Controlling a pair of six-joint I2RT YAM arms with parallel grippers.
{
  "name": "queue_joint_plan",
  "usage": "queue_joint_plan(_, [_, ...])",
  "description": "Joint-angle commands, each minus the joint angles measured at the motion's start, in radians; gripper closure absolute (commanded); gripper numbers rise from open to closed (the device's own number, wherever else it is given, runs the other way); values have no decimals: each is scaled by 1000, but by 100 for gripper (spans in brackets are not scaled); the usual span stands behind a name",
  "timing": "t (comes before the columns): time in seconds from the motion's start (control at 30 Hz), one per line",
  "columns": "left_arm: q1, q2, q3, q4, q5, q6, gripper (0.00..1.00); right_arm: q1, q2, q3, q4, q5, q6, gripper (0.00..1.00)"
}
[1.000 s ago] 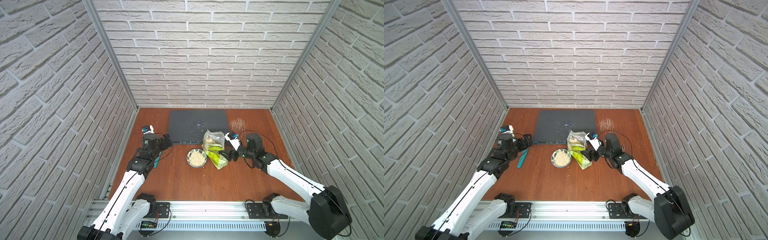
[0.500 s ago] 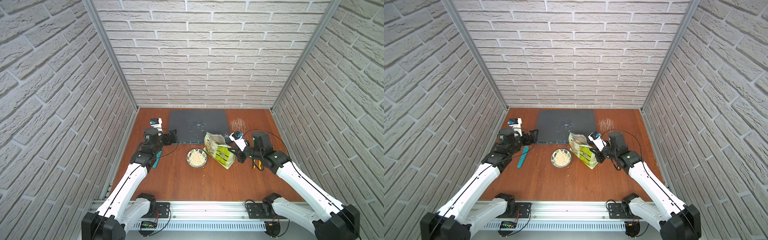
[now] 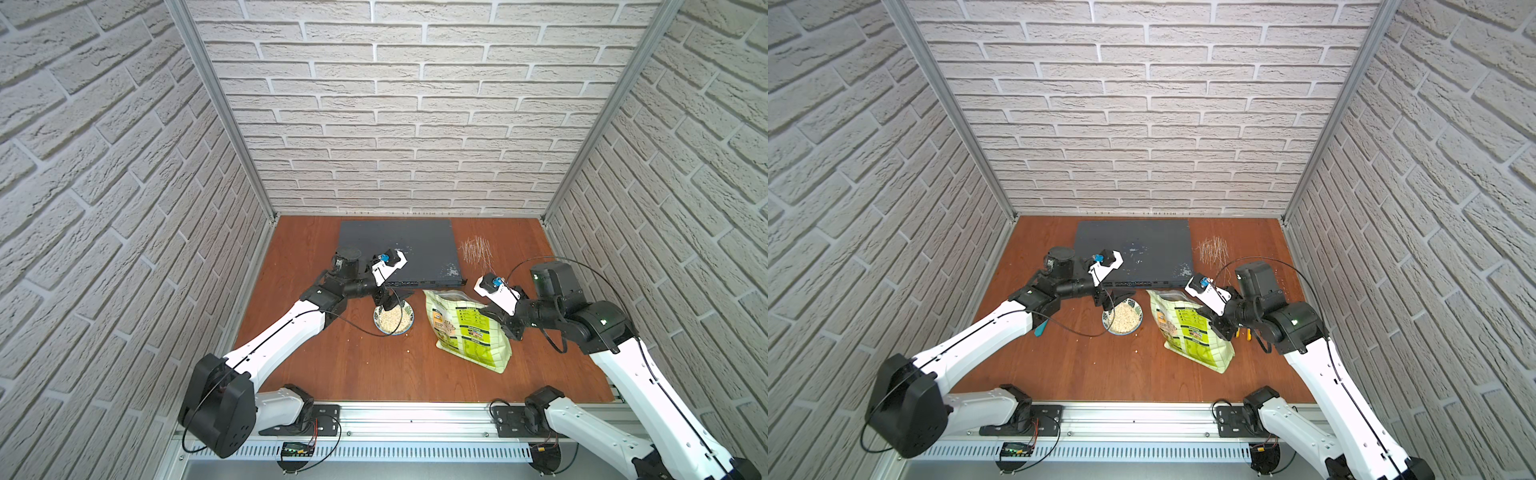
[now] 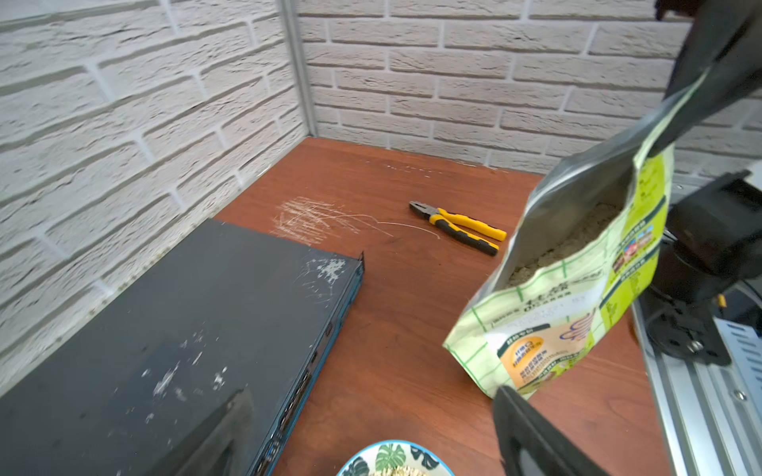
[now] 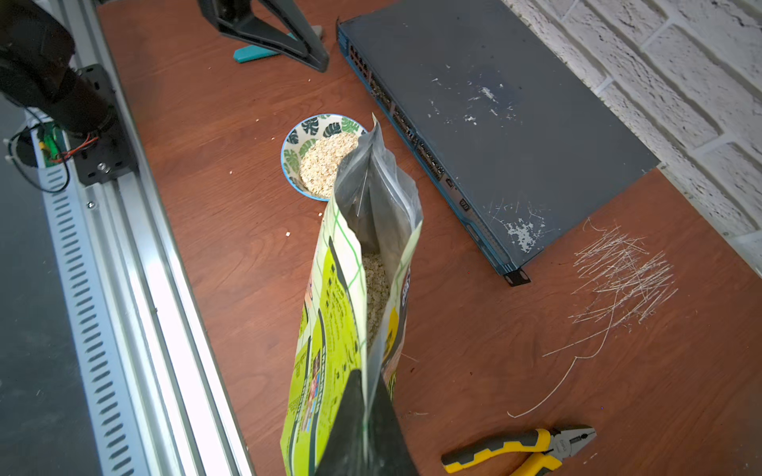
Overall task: Pour the oats into the breakfast bowl
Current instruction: Pick up the oats bag from the center of the board, then place the oats bag at the center of the board.
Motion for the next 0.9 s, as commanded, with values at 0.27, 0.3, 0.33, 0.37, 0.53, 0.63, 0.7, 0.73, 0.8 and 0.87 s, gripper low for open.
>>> queue_joint_plan(0.27, [-120, 63, 56, -76, 245, 137, 10, 1, -22, 66, 68, -128, -81, 96])
queue_joint_plan(0.3, [-129, 74, 61, -77, 241, 143, 10, 1, -20, 66, 73, -136, -83, 97])
queue_joint_plan(0.33, [-136, 88, 71, -76, 235, 145, 11, 1, -18, 67, 77, -144, -86, 96])
queue_joint_plan(0.37, [-146, 104, 81, -75, 227, 145, 12, 2, -17, 66, 83, -152, -87, 97])
queue_joint_plan(0.53, [-166, 168, 121, -76, 167, 150, 21, 1, -12, 50, 112, -183, -96, 96])
queue_joint_plan(0.63, [-166, 154, 129, -124, 158, 160, 38, 1, 0, 38, 127, -143, -83, 96])
queue_joint_plan(0.7, [-167, 133, 134, -190, 145, 168, 60, 2, 13, 31, 137, -90, -68, 96])
queue_joint_plan(0.73, [-167, 116, 131, -219, 131, 168, 73, 1, 17, 22, 152, -66, -57, 96])
queue_joint_plan(0.8, [-167, 77, 108, -253, 92, 159, 94, 1, 25, -2, 179, -28, -35, 96])
queue_joint_plan(0.87, [-166, 20, 68, -260, 44, 134, 100, 0, 35, -27, 202, 13, -18, 97])
